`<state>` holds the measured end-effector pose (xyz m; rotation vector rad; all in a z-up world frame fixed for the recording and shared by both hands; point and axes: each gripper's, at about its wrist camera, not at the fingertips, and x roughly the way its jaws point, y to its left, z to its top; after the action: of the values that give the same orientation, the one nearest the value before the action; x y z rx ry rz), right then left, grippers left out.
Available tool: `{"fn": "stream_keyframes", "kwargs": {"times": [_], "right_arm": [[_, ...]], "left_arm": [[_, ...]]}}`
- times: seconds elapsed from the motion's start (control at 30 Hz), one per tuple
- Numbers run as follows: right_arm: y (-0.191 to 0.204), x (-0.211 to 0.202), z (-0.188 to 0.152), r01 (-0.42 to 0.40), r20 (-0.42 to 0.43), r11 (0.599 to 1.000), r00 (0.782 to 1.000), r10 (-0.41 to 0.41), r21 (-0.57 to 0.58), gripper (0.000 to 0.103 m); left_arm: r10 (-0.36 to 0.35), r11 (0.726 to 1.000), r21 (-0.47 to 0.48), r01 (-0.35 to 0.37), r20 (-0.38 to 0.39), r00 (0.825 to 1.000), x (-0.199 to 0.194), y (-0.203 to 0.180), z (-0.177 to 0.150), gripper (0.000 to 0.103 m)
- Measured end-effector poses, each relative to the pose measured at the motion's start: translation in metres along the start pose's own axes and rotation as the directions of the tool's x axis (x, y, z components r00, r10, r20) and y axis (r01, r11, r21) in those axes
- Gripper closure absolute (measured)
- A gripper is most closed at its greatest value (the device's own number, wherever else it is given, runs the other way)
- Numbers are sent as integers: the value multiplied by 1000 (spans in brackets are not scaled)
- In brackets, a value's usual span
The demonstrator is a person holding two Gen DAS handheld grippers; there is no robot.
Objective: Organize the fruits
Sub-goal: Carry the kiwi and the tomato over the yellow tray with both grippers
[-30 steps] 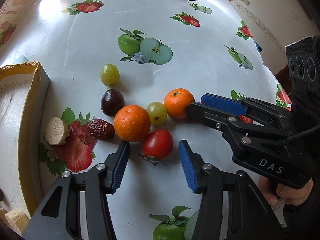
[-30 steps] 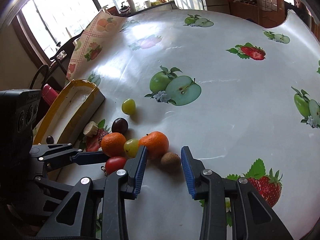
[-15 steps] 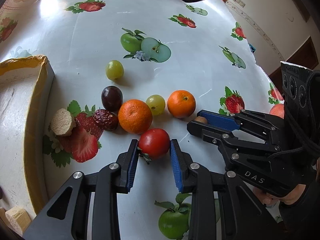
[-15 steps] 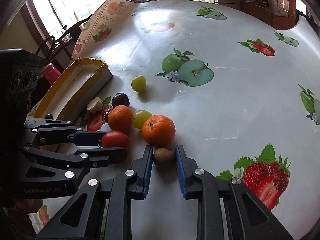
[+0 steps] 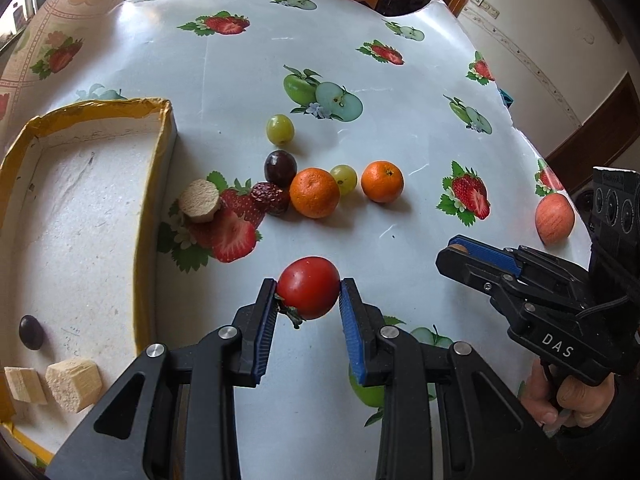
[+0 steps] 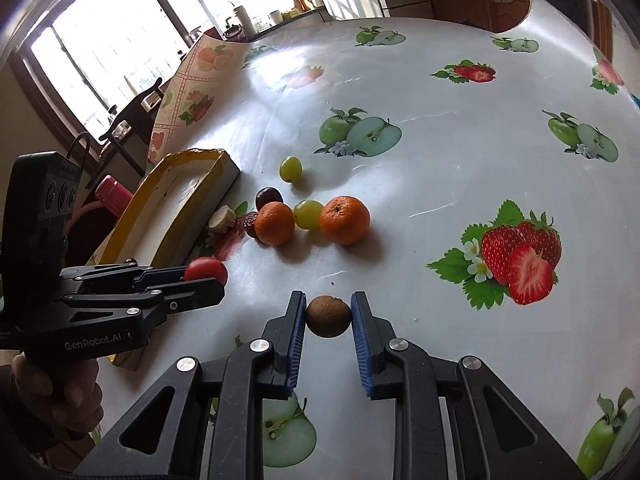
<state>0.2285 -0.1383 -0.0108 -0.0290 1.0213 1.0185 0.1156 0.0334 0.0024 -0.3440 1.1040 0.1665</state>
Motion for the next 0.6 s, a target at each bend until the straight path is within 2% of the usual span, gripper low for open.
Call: {"fn": "stream_keyframes", "kwargs": {"times": [0.23,0.6], "right_arm": [[35,-18,-6,-30,23,999,999,30,-12,80],[96,-23,-6,-80,29,993,996,83,-88,80]], "left_arm": [[37,999,-31,-36,25,999,-25,23,-12,74],[90,992,-95,-85,52,995,-56,64,-30,74]]}}
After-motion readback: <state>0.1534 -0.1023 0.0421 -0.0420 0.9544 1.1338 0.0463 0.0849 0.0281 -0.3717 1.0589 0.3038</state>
